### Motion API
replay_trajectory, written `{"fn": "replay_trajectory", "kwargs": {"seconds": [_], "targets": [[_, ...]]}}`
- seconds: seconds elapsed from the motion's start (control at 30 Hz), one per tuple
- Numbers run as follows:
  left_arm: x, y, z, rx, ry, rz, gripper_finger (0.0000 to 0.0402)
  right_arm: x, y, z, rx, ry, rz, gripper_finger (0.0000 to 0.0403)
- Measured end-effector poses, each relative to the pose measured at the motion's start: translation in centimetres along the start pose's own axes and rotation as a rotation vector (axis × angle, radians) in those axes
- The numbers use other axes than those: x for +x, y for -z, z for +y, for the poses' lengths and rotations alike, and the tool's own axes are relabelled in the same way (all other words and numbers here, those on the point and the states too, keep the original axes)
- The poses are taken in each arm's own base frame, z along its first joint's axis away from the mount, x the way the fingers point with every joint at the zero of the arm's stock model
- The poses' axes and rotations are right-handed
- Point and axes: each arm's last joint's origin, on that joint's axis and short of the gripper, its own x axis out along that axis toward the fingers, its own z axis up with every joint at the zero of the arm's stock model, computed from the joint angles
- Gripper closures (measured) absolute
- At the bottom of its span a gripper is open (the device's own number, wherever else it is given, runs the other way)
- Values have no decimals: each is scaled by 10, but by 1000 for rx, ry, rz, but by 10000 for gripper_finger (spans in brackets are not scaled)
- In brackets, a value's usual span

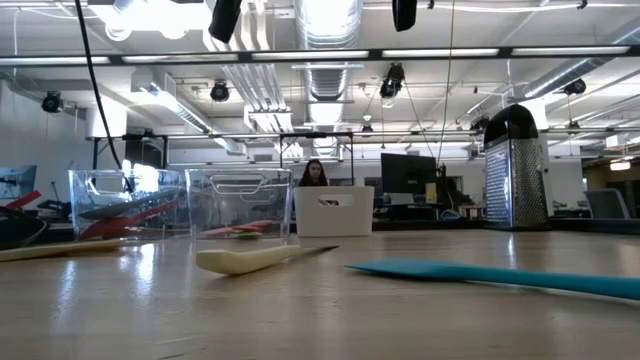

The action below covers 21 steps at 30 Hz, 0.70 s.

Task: Pick & Place Kitchen Items
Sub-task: Put the top yellow table knife into the white bin

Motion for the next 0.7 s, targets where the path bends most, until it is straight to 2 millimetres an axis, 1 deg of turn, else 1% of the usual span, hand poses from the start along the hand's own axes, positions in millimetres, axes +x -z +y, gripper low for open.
{"fn": "replay_trajectory", "kwargs": {"seconds": [0.1,0.3,0.4,0.53,0.63,0.7], "targets": [[-1,0,3,-37,-22,-15,324,0,4,-3,-46,39,17,368],[-3,1,4,-65,-26,-19,296,-1,4,-7,-42,84,34,368],[-3,3,4,-114,-21,6,288,0,4,-10,-38,95,46,368],[-4,6,2,-234,21,113,283,-1,-1,-19,-33,134,43,368],[-8,14,-1,-353,61,206,282,0,-3,-29,-31,164,61,368],[-14,20,-5,-425,96,208,282,0,-6,-37,-27,178,69,368]]}}
